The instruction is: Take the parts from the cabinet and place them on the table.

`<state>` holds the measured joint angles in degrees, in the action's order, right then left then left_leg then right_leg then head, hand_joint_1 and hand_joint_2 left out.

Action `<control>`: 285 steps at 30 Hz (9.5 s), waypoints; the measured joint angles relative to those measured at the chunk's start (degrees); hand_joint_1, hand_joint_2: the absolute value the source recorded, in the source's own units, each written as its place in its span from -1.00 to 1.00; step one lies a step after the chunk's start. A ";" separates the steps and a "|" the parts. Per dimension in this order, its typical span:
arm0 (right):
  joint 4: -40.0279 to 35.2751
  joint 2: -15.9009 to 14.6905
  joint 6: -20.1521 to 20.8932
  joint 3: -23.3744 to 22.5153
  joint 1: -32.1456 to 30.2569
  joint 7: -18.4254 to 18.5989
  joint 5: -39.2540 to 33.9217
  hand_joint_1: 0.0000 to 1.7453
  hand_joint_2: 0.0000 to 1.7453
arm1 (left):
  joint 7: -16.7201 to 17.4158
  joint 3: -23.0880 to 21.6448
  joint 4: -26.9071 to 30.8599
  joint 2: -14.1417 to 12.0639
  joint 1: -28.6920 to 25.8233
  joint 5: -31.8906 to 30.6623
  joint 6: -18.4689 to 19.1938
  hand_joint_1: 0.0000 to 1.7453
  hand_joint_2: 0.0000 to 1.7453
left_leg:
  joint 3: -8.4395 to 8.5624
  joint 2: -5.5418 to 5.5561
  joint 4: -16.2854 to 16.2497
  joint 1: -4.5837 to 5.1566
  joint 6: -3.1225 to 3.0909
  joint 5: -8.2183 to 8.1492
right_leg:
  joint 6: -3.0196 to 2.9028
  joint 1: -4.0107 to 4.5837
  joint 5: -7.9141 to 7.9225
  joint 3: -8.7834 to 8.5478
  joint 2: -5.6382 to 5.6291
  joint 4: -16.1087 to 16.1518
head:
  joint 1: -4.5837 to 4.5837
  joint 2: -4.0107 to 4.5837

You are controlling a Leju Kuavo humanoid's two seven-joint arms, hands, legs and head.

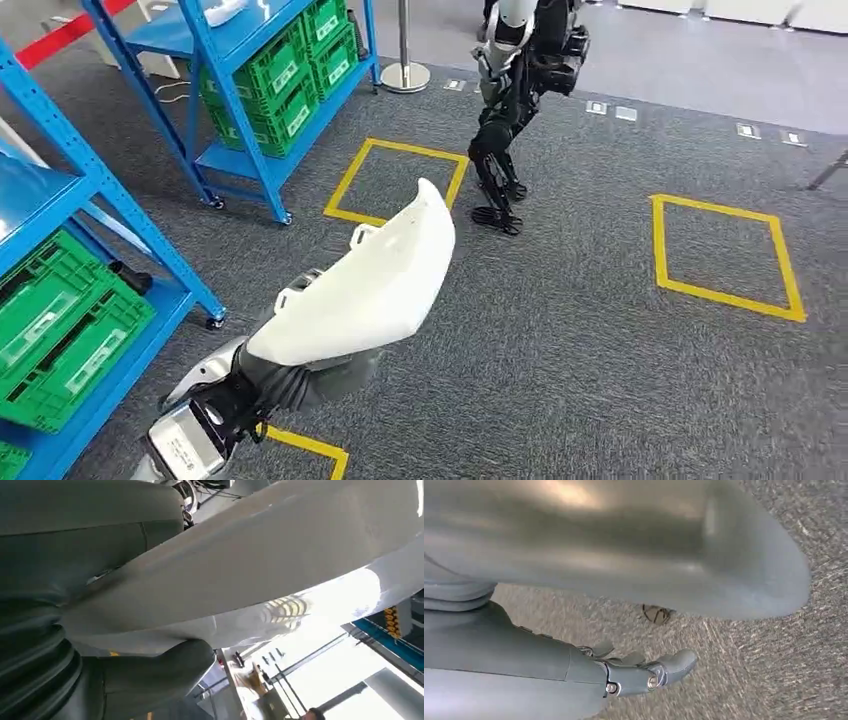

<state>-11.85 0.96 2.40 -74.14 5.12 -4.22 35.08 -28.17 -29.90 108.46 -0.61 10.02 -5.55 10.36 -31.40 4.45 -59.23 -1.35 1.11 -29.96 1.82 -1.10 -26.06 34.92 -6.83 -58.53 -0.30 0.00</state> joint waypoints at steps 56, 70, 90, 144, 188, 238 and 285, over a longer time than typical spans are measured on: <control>-0.09 -1.66 3.17 0.57 -0.03 -1.79 1.99 -1.00 -1.00 | -3.00 0.61 1.49 -2.86 -7.78 -5.10 -1.70 1.00 1.00 | -7.36 -4.86 -16.96 1.10 0.23 -7.88 | -2.26 0.60 -0.42 -1.49 4.47 0.91 | 0.09 0.00; -0.07 -1.51 3.19 0.57 -0.07 -1.71 2.03 -1.00 -1.00 | -4.24 0.64 1.42 -2.65 -7.42 -4.49 -0.74 1.00 1.00 | -0.04 -6.04 0.58 1.14 -3.00 0.74 | 1.10 0.29 -8.07 7.07 6.16 -15.11 | 0.72 0.00; -0.07 -1.53 3.96 0.57 0.05 -0.85 2.84 -1.00 -1.00 | -4.00 0.42 1.57 -3.78 -6.46 -1.07 4.13 1.00 1.00 | -2.80 -4.04 -6.22 0.76 -0.13 -0.62 | -2.01 0.43 -0.37 -1.64 2.08 0.62 | -0.02 0.00; -0.07 -1.51 4.02 0.57 -0.40 -1.60 2.67 -1.00 -1.00 | -4.05 0.22 1.29 -2.42 -4.58 -2.04 6.69 1.00 1.00 | 0.13 -7.56 -1.57 1.26 -0.33 -1.51 | -1.98 0.59 0.13 -1.73 7.50 1.55 | 0.75 0.00; -0.07 -1.27 4.18 0.59 -0.57 -1.45 3.78 -1.00 -1.00 | -3.52 -0.17 -0.24 -2.73 -3.58 -2.01 8.42 1.00 1.00 | -2.03 -4.42 0.00 0.80 -2.40 2.28 | 0.28 0.52 -3.79 -5.42 5.89 0.14 | 0.11 0.00; -0.07 -0.81 4.28 1.73 -0.54 -0.96 5.14 -1.00 -1.00 | -3.48 -0.30 -0.61 -2.95 -2.26 -1.75 7.63 1.00 1.00 | -3.74 -3.97 -14.52 1.18 -0.19 -5.49 | -2.96 0.64 -0.42 -0.60 6.71 -0.53 | 0.11 0.00; -0.07 0.13 5.29 2.05 -0.60 -1.84 4.50 -1.00 -1.00 | -4.81 -1.38 -2.71 -7.02 -1.37 -1.12 6.17 1.00 1.00 | -1.47 -4.03 -0.50 1.06 -3.36 1.60 | 0.63 0.79 -10.65 3.86 6.50 -16.63 | 0.28 0.00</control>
<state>-11.91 1.09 7.69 -72.08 4.52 -6.05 39.58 -32.98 -31.28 105.74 -7.63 8.65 -6.67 16.52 -32.86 0.41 -59.74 -0.28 -2.25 -28.36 2.46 -0.31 -36.71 38.77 -0.33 -75.16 -0.02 0.00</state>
